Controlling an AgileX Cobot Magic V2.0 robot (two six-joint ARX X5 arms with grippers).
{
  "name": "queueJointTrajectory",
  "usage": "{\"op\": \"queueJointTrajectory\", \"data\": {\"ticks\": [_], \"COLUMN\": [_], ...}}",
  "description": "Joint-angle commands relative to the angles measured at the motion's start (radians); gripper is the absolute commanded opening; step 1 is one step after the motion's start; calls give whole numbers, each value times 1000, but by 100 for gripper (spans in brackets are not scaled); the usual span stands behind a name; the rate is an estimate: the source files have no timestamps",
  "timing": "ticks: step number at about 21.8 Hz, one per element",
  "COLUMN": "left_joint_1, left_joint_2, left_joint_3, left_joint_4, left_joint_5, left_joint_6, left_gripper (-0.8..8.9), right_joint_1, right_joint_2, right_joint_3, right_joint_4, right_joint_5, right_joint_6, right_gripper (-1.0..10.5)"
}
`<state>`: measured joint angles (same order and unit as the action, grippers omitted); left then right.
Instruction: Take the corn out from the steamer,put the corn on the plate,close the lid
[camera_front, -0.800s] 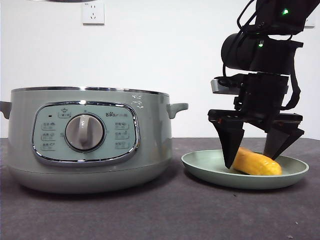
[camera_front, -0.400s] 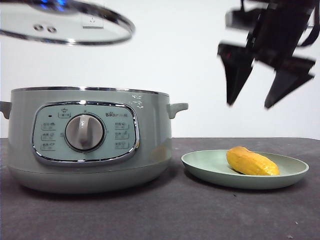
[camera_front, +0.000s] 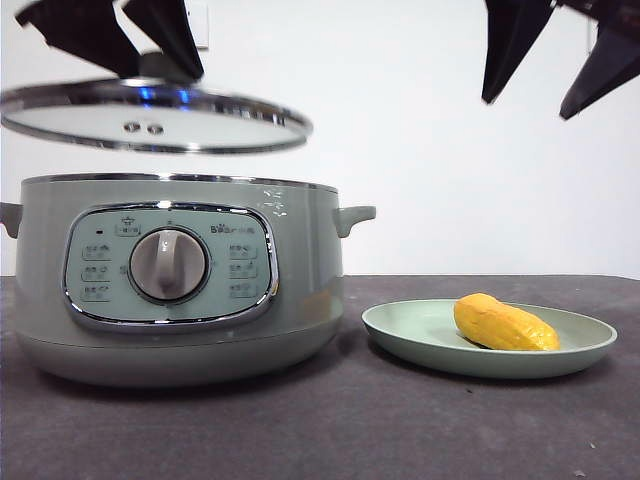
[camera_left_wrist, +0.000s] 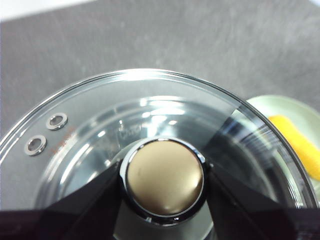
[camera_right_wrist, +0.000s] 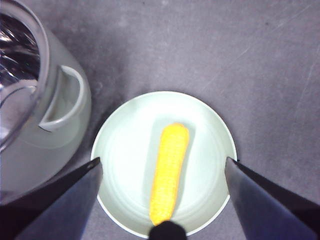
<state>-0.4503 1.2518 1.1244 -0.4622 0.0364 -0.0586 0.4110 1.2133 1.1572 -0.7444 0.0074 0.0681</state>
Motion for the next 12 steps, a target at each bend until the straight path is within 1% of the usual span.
{"op": "queueJointTrajectory", "data": {"ticks": [1, 6, 10, 12], "left_joint_1": [-4, -10, -23, -24], "left_joint_2": [27, 87, 90, 90], "left_joint_3": [10, 10, 10, 10], "left_joint_4": [46, 66, 79, 73], "left_joint_5": [21, 24, 25, 41], "left_joint_6": [-21, -21, -28, -29], "left_gripper": [-8, -8, -8, -8], "right_joint_1": [2, 2, 2, 2], "right_joint_2": [-22, -29, -29, -29], "right_joint_3": [-5, -5, -5, -5], "right_joint_4": [0, -2, -2, -2], "right_joint_5": [0, 0, 2, 2], "right_joint_6": [10, 10, 10, 10], "right_gripper": [409, 409, 409, 409]}}
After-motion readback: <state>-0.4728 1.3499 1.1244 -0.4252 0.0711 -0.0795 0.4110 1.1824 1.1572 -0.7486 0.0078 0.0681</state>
